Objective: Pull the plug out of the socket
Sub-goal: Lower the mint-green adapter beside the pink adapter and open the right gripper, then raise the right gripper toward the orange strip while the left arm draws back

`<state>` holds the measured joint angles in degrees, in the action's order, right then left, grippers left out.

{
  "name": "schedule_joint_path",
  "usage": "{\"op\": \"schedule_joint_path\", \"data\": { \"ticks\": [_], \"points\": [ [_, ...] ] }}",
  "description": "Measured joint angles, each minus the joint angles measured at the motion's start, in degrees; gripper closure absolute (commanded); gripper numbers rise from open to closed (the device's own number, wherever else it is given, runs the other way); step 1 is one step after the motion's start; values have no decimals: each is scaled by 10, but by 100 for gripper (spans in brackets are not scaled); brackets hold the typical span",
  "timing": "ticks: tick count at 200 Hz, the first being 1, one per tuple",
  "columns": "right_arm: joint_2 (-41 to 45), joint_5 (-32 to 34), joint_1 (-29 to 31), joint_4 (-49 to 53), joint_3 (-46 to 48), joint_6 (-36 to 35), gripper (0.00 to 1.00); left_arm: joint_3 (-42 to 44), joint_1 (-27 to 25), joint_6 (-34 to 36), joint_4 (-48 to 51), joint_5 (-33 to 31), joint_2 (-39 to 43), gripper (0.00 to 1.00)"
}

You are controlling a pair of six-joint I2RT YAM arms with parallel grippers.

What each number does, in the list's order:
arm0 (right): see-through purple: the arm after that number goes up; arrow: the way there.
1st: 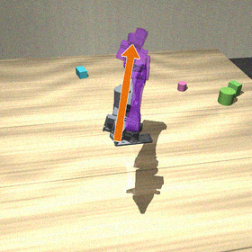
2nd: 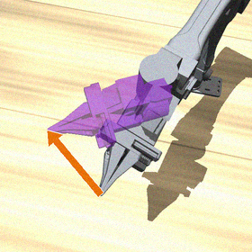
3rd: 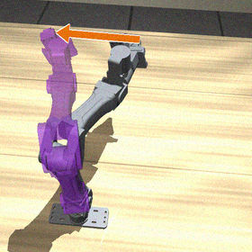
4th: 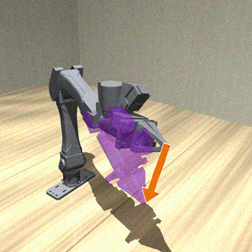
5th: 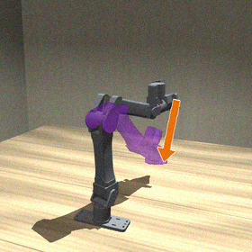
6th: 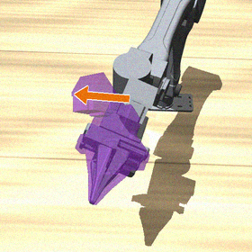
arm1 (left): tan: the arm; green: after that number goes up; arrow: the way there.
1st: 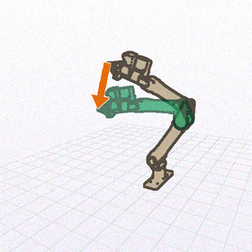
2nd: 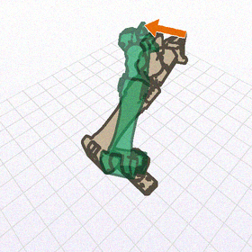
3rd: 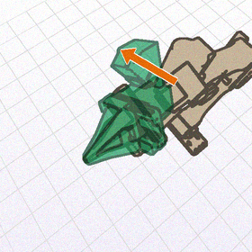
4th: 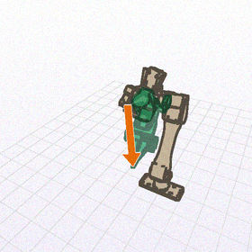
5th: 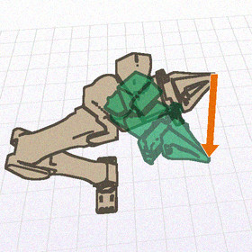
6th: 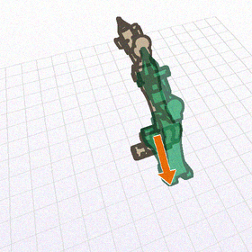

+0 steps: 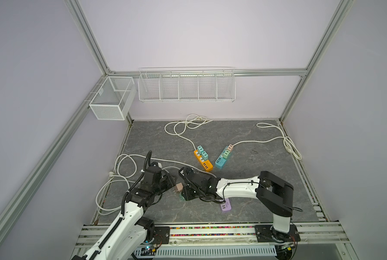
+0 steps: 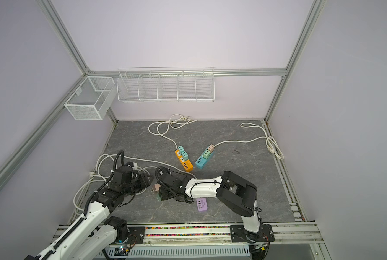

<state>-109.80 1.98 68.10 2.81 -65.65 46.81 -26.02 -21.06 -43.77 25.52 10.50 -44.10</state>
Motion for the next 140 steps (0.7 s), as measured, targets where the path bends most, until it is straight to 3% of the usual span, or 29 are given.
{"op": "schedule_joint_path", "data": {
  "ticks": [77,140],
  "points": [
    [3,13,2,30,-7,-10,41,0,0,0,0,0,0,52],
    [63,44,3,73,-16,-47,36,-5,0,0,2,5,0,49]
  ]
}}
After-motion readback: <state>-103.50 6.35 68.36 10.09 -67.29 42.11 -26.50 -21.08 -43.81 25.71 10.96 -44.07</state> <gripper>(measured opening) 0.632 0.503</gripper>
